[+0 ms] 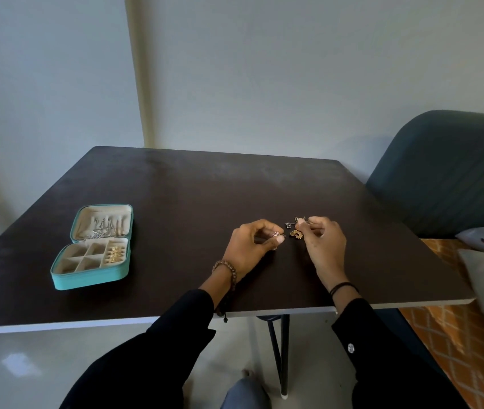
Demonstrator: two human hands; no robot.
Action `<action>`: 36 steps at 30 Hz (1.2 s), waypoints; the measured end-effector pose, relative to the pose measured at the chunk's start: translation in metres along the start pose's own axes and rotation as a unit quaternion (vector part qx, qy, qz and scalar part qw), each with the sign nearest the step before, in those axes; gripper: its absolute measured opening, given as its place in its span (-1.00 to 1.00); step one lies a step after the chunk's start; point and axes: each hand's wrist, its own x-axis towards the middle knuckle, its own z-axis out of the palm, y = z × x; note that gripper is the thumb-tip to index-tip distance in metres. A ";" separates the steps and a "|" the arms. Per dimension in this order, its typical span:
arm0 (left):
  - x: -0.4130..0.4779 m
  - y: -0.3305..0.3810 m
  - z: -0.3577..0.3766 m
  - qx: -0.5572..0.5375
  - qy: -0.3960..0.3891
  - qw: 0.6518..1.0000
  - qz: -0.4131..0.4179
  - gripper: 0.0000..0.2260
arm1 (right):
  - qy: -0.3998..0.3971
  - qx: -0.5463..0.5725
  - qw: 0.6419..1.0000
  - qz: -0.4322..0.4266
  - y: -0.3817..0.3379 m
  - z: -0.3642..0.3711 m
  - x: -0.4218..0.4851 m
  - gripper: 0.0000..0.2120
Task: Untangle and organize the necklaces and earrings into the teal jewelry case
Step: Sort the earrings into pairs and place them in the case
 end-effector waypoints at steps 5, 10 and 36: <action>0.001 -0.001 0.000 -0.002 0.007 1.000 0.002 -0.83 | 0.001 -0.051 0.999 -0.012 0.000 0.008 0.008 -0.81; 0.002 -0.002 0.000 -0.010 0.018 1.000 -0.001 -0.85 | 0.001 -0.052 0.998 -0.022 -0.001 0.007 0.007 -0.89; -0.001 0.003 -0.002 -0.051 0.051 0.997 -0.029 -0.86 | 0.042 0.036 0.998 -0.021 -0.006 0.002 -0.002 -0.87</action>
